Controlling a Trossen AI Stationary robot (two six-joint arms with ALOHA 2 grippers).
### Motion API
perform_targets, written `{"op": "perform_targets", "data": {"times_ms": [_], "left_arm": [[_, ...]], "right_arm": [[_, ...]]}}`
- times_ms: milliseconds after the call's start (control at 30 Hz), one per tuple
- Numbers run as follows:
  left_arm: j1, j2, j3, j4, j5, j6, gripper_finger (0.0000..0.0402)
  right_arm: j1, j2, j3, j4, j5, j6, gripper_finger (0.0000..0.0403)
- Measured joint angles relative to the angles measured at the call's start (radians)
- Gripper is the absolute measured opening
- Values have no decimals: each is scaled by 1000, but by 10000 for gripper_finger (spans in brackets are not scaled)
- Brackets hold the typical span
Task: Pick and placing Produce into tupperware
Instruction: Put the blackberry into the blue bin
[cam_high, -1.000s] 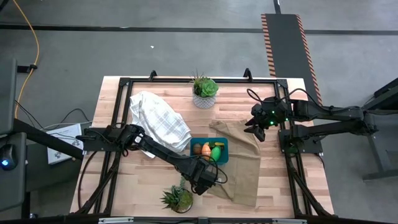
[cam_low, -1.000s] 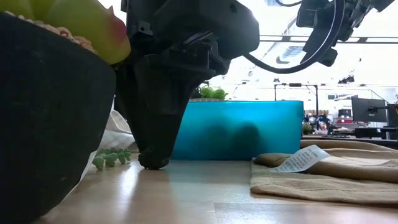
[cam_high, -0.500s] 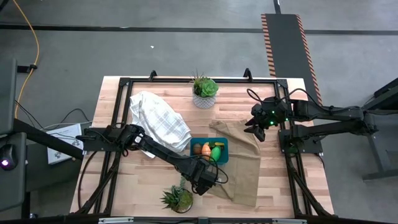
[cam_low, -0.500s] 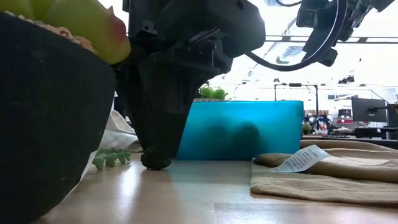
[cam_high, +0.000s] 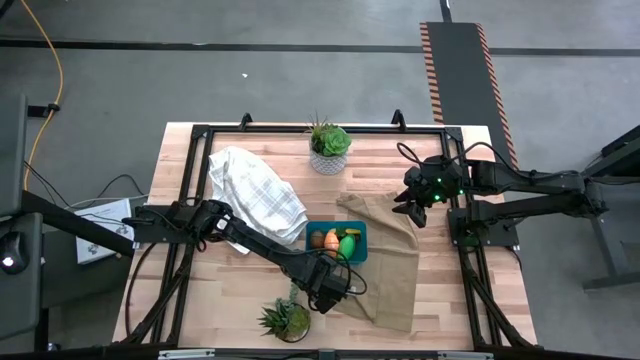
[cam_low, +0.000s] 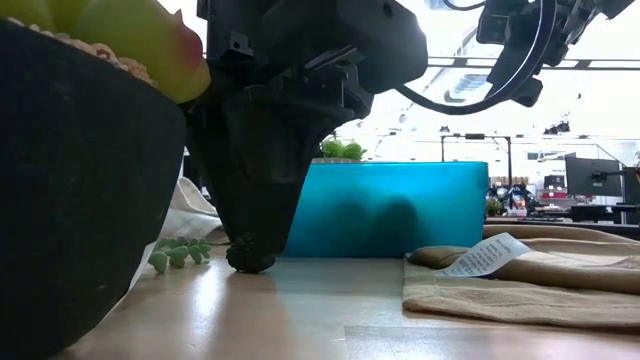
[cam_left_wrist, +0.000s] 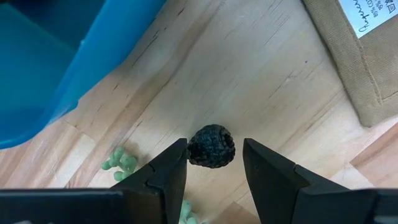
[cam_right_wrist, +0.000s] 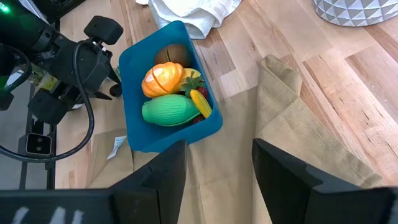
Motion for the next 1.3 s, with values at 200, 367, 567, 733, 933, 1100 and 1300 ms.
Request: {"op": "perform_targets", "data": {"times_ms": [200, 367, 567, 733, 933, 1100, 1300], "left_arm": [[1, 0, 0, 0, 0, 0, 145], [1, 0, 0, 0, -16, 0, 145], [1, 0, 0, 0, -16, 20, 145], [1, 0, 0, -1, -16, 24, 145], [1, 0, 0, -2, -9, 27, 145], [1, 0, -9, 6, -13, 29, 145], [0, 0, -30, 25, 11, 19, 145]], "right_arm": [[0, 0, 0, 0, 0, 0, 174], [0, 0, 0, 0, 0, 0, 174], [0, 0, 0, 0, 0, 0, 174], [0, 0, 0, 0, 0, 0, 174], [0, 0, 0, 0, 0, 0, 174], [0, 0, 0, 0, 0, 0, 174], [0, 0, 0, 0, 0, 0, 174]]}}
